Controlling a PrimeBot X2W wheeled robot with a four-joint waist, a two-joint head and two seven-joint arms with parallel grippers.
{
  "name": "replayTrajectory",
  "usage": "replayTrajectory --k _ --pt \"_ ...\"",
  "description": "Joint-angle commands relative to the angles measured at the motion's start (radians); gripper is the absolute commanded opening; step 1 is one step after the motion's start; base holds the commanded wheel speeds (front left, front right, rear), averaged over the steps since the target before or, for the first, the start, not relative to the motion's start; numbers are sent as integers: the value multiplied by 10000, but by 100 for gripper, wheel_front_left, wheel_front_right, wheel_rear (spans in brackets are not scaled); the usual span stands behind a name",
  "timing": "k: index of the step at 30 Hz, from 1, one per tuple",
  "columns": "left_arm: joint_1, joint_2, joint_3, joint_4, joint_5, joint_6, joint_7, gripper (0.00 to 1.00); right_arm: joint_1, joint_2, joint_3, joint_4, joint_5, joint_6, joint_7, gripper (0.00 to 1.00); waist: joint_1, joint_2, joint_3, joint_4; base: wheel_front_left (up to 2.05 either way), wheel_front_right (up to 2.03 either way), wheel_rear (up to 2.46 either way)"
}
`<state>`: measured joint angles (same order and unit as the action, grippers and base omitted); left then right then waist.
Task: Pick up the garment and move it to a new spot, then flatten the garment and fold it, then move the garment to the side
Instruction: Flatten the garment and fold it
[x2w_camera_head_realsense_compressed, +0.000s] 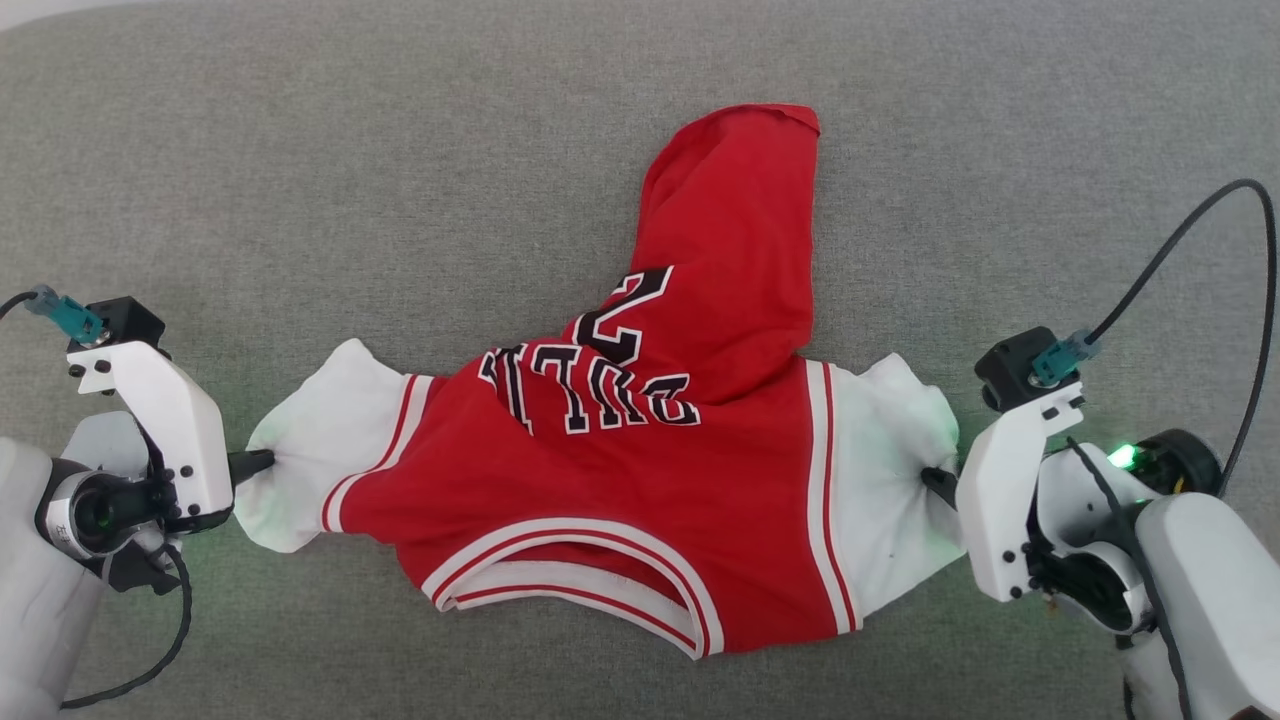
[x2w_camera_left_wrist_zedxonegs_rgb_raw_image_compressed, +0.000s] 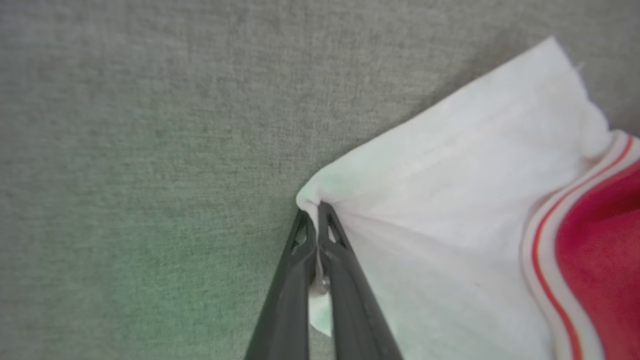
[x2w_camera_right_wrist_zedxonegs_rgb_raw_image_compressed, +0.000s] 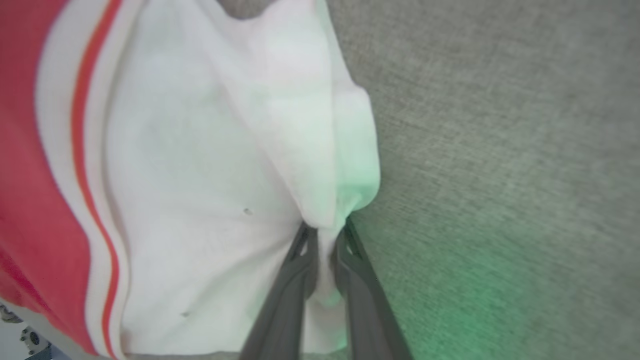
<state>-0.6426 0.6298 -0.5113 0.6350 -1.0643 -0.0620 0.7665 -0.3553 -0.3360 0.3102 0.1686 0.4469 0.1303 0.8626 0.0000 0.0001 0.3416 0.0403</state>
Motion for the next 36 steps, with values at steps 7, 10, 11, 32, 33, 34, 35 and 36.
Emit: replayTrajectory --k 7,10,11,32,33,34,35,36 --pt "-98 -13 56 -683 37 58 -217 0 -235 102 -16 -300 1493 6 30 0 0 -1 -489 -39 0 0 0" --pt "-318 340 259 -1398 44 225 -207 0 -696 -11 -375 -870 1977 3 12 0 0 -1 -853 -84 0 0 0" --pt "-375 389 292 -1671 65 296 -160 0 -825 -15 -425 -1025 2115 4 56 0 0 -1 -992 -97 0 0 0" --pt "-3826 820 938 -4005 563 1454 783 0 -5614 2214 -3346 387 1430 4 -782 0 0 -1 -3142 -245 0 0 0" --pt "-4045 782 971 -3924 624 1497 708 0 -5870 2323 -3498 559 1353 4 -895 0 0 -1 -3191 -249 0 0 0" --pt "-4271 749 987 -3856 708 1529 649 0 -6126 2402 -3598 718 1227 4 -1006 0 0 -1 -3233 -256 0 0 0" --pt "-4469 708 1022 -3740 744 1547 564 0 -6361 2476 -3643 869 1085 4 -1106 0 0 -1 -3261 -261 0 0 0" --pt "-4648 668 1051 -3605 792 1518 504 0 -6559 2541 -3726 1053 986 4 -1210 0 0 -1 -3290 -269 0 0 0"
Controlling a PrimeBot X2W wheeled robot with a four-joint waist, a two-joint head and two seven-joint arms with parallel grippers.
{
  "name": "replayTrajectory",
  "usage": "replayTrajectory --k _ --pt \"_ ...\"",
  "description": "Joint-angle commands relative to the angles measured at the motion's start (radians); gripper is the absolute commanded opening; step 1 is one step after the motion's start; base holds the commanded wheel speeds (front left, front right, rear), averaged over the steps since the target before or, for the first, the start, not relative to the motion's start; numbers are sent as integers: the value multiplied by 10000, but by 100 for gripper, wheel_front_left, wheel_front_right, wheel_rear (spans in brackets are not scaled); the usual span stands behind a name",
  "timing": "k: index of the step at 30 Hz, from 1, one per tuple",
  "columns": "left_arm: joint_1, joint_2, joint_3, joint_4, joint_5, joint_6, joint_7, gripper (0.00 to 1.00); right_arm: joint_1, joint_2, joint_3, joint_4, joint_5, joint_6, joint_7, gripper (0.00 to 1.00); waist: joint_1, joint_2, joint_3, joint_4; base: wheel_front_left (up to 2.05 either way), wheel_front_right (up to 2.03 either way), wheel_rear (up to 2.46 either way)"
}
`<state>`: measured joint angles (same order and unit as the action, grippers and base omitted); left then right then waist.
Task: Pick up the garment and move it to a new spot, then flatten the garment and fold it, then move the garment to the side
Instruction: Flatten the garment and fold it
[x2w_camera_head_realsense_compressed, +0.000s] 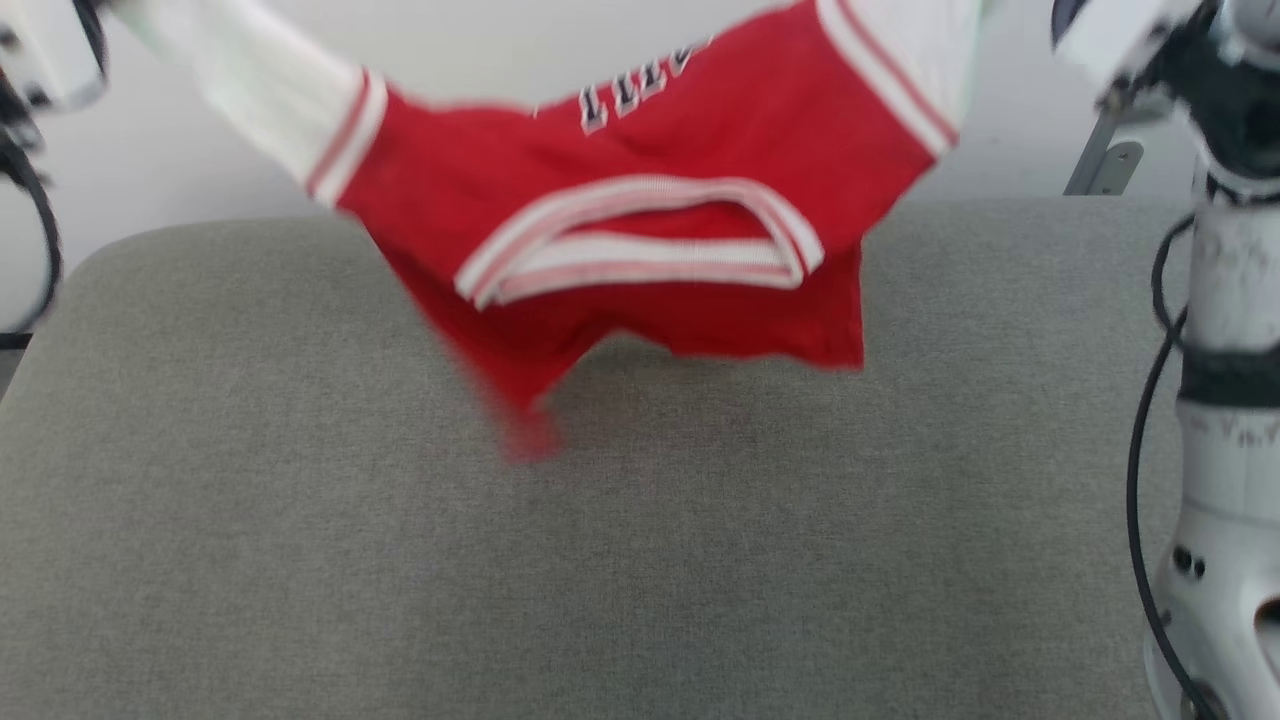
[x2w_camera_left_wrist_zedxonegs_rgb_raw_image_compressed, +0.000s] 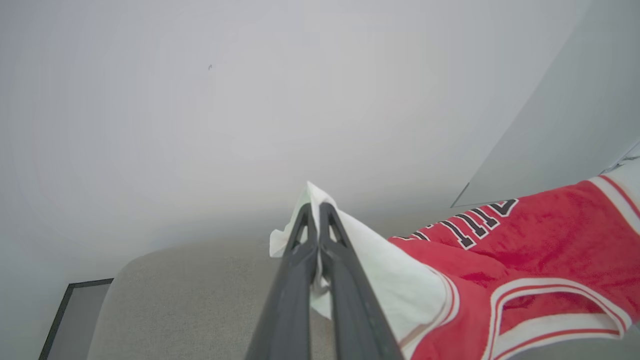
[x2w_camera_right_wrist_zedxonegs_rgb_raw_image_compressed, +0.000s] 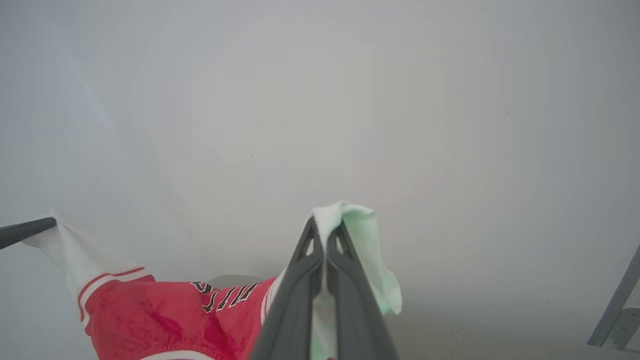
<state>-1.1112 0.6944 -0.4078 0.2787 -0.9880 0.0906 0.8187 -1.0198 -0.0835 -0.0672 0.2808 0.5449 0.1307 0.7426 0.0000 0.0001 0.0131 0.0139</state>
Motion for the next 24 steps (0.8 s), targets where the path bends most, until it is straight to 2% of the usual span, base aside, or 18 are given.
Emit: replayTrajectory --k 1,8,13,19,24 --pt "-153 -29 27 101 94 -27 -88 0 -124 64 -79 164 -77 0 -109 0 0 -1 -30 -5 0 0 0" --pt "-1261 -423 -42 897 401 -197 -432 0 -1339 292 -470 1300 -511 0 -623 0 0 -1 -117 26 0 0 0" --pt "-1725 -636 -105 1344 522 -324 -762 0 -1910 325 -210 1882 -866 0 -1121 0 0 -1 177 33 0 0 0" --pt "-2276 -1051 -61 2287 791 -775 -1917 0 -2709 321 380 2871 -1732 0 -2734 0 0 -1 1129 22 0 0 0" --pt "-3144 -1397 -76 3275 1327 -1303 -3568 0 -3705 302 894 4080 -2434 0 -4444 0 0 -1 2111 -12 0 0 0"
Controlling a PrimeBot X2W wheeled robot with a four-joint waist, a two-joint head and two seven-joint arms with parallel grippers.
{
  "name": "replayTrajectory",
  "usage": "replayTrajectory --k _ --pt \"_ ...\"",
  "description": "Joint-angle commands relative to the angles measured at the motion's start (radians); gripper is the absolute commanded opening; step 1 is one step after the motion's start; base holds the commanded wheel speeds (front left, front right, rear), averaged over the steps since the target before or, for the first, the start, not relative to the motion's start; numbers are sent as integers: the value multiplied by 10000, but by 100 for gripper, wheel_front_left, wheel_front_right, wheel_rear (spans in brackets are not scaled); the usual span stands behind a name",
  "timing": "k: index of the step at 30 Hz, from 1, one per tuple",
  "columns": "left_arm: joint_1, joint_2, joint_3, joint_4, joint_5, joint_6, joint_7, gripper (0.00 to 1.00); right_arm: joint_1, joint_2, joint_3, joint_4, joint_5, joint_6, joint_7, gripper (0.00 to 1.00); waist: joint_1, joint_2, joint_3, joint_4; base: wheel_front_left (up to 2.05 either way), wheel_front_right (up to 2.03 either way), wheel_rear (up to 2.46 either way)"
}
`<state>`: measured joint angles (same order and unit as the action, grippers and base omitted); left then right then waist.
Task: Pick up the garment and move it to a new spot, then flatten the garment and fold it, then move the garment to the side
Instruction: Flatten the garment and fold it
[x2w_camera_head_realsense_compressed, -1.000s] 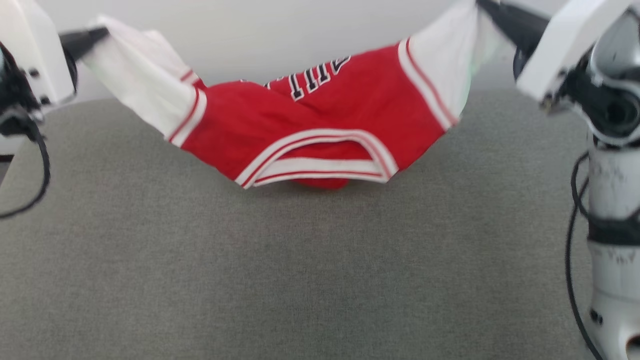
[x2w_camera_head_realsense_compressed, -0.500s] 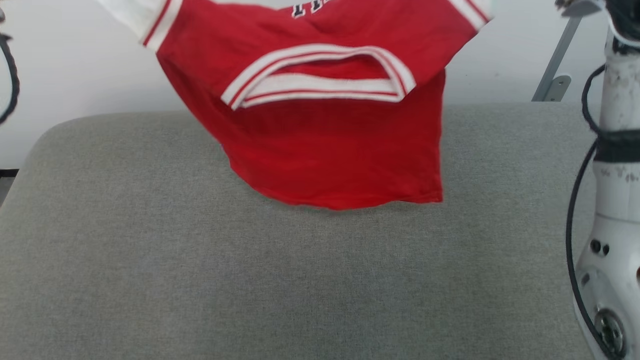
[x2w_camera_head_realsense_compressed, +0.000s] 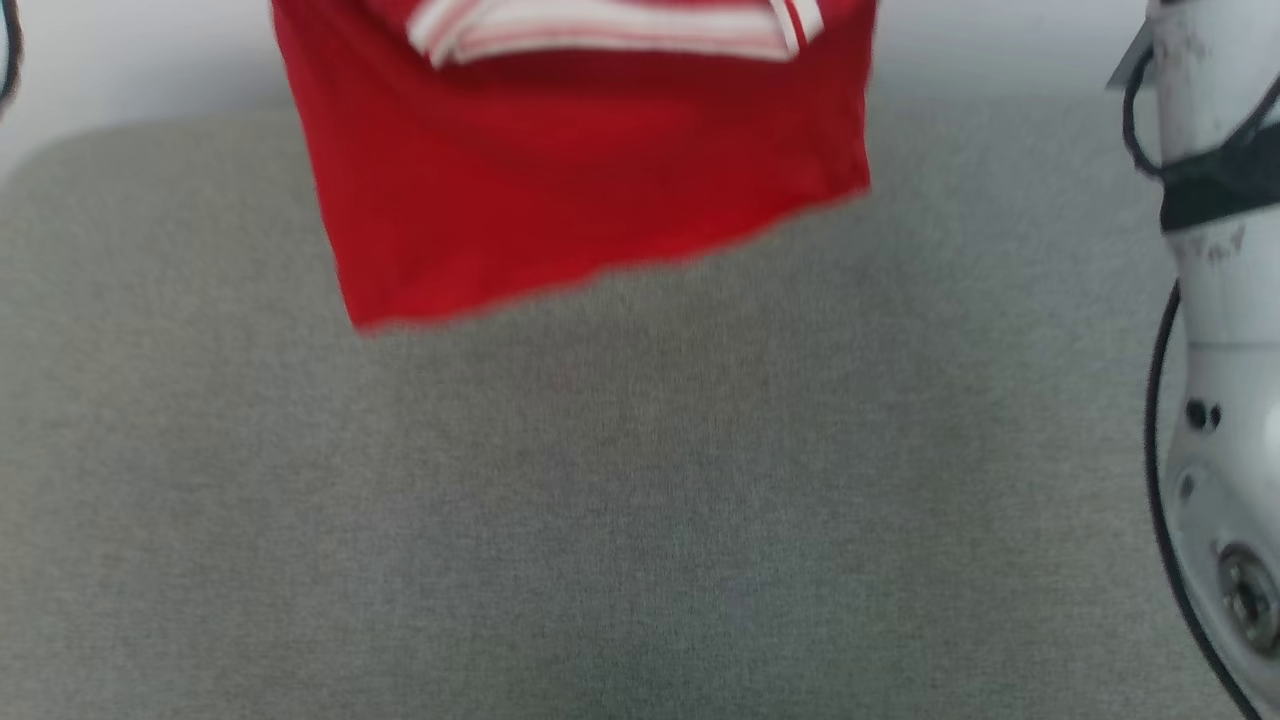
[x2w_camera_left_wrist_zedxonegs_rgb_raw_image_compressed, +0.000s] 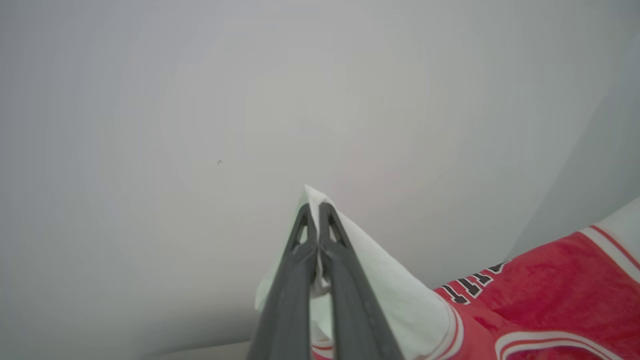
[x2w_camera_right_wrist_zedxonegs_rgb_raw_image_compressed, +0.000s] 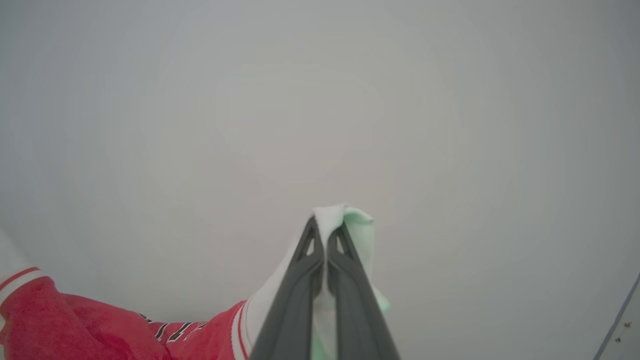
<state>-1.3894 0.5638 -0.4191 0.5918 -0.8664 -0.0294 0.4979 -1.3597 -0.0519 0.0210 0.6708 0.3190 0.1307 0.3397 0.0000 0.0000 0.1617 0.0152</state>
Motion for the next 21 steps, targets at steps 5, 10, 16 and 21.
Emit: replayTrajectory --k 5,10,16,21 --pt "-1250 -423 -78 1056 747 -603 -2405 0 -1277 -109 348 1363 -1109 0 -2737 0 0 0 1347 29 0 0 0" --pt "-1968 -651 -255 1794 1417 -859 -4962 0 -2034 -242 449 2379 -2177 0 -5034 0 0 0 1805 147 0 0 0" --pt "-1695 -828 -701 2465 1551 -1000 -6454 0 -2174 -295 553 3471 -2829 -1 -5728 0 0 0 1998 349 0 0 0" --pt "-933 -1053 -1574 3050 1115 -1005 -6381 0 -1644 -200 942 4738 -2337 -1 -5348 0 0 0 1984 492 0 0 0"
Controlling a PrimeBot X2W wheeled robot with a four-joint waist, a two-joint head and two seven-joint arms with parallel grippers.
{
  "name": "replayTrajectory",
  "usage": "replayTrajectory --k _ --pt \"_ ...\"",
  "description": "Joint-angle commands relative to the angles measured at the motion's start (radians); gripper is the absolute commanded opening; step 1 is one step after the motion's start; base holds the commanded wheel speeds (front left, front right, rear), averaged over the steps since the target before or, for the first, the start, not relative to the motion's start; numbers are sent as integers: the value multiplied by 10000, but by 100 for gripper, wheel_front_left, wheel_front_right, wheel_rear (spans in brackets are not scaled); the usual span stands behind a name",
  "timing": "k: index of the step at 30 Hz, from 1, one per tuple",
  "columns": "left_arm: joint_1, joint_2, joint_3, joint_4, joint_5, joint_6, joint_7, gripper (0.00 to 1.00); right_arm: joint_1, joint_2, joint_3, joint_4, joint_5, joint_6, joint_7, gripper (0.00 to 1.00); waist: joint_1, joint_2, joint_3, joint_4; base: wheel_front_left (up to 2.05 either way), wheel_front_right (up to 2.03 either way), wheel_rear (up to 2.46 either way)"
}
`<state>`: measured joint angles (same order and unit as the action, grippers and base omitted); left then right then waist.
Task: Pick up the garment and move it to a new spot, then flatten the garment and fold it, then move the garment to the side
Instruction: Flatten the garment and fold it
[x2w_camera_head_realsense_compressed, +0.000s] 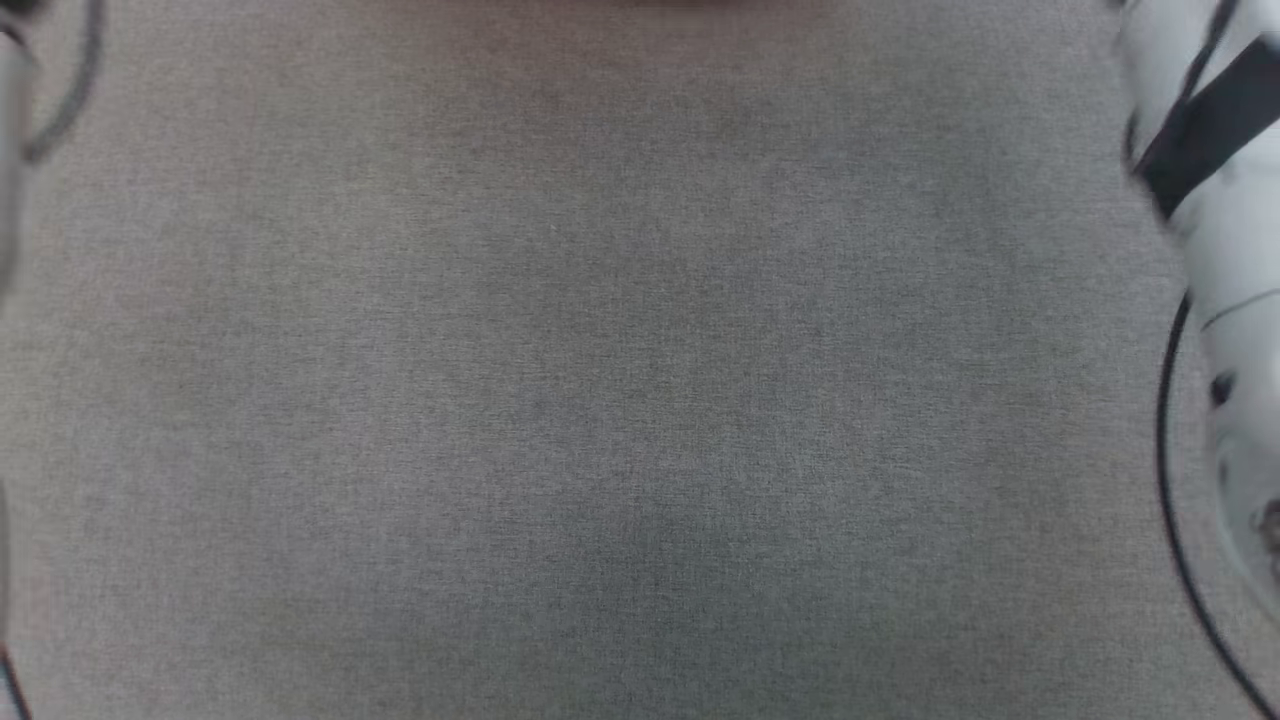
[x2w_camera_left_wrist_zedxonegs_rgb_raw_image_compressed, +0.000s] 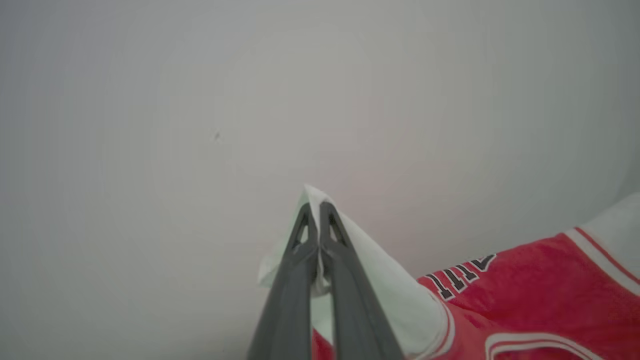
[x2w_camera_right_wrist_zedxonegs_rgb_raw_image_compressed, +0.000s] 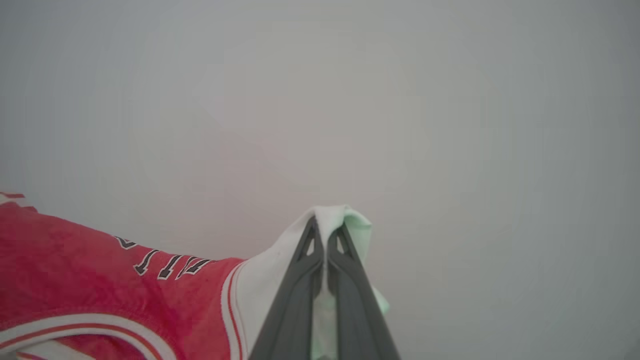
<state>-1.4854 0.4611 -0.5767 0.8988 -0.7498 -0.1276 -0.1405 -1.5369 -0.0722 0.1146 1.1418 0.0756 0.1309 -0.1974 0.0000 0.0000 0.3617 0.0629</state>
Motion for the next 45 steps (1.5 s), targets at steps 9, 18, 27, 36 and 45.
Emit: replayTrajectory --k 9,18,27,36,45 --pt "1865 177 -1090 660 -1674 -24 2759 0 1786 211 1407 519 2488 -3 2387 0 0 0 -436 78 0 0 0" --pt "4036 1099 -1530 -341 -3108 -25 5469 0 4271 -540 3142 -1805 5110 -3 5458 0 0 0 -1095 17 0 0 0" --pt "6706 2507 -1440 -3075 -3843 1089 6358 0 7078 -2346 3319 -5133 6798 -2 7952 0 0 0 -1672 9 0 0 0" --pt "10464 4702 -1003 -8392 -4926 3818 6670 0 10527 -3461 2031 -8819 7226 -3 10855 0 0 0 -2081 23 0 0 0" --pt "13184 6013 -671 -11267 -5801 5733 6136 0 13651 -3454 522 -11933 7053 -3 13557 0 0 0 -2098 110 0 0 0"
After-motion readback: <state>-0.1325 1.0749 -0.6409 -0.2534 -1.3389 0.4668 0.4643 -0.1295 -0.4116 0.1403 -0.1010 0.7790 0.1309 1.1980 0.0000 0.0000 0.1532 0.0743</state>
